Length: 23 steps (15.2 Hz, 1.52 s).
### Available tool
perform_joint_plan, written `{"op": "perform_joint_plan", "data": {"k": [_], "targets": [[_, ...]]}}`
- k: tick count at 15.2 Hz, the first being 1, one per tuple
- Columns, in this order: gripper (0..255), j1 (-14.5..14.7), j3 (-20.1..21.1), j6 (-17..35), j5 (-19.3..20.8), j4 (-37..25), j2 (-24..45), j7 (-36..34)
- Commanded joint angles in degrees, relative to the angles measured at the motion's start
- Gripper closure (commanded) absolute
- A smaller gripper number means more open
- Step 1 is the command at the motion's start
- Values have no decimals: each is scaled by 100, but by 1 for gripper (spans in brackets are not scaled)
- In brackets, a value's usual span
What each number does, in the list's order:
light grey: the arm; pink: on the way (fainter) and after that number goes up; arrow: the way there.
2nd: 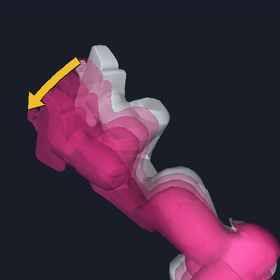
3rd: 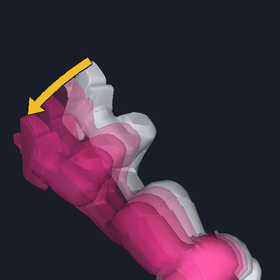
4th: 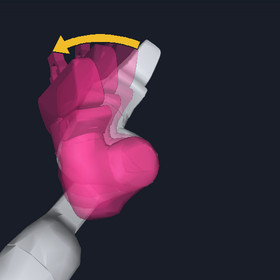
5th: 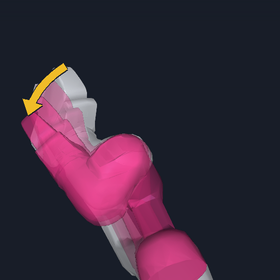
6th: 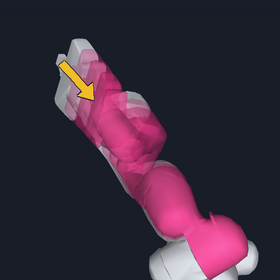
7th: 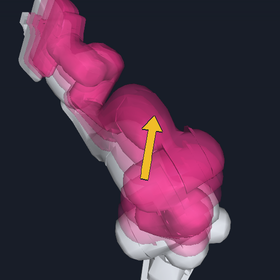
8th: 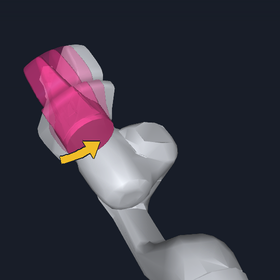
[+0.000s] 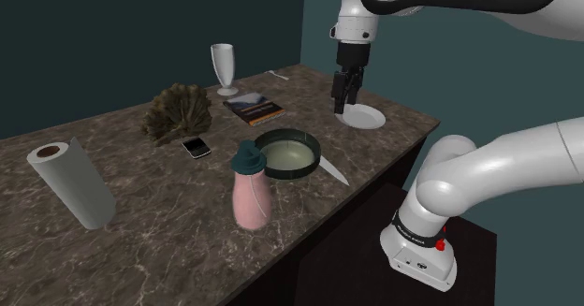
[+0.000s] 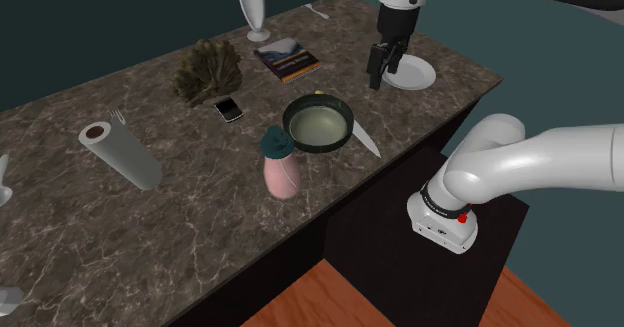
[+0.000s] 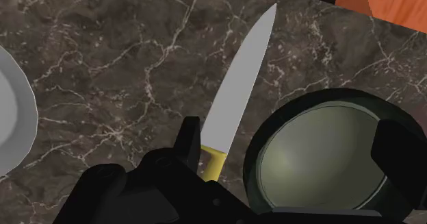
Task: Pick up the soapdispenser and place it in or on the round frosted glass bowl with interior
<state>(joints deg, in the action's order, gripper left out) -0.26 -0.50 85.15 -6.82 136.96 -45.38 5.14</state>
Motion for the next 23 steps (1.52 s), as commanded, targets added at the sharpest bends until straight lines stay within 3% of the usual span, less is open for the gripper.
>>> {"op": "perform_joint_plan", "data": {"k": [1, 13, 18, 23], "targets": [[0, 0, 0, 0, 0, 0, 0, 0], [0, 191, 1732, 312, -868, -1115, 1490, -2459], [0, 188, 2384, 451, -901, -1908, 2455, -3521], [0, 228, 2975, 530, -649, -2903, 3631, -4661]]}}
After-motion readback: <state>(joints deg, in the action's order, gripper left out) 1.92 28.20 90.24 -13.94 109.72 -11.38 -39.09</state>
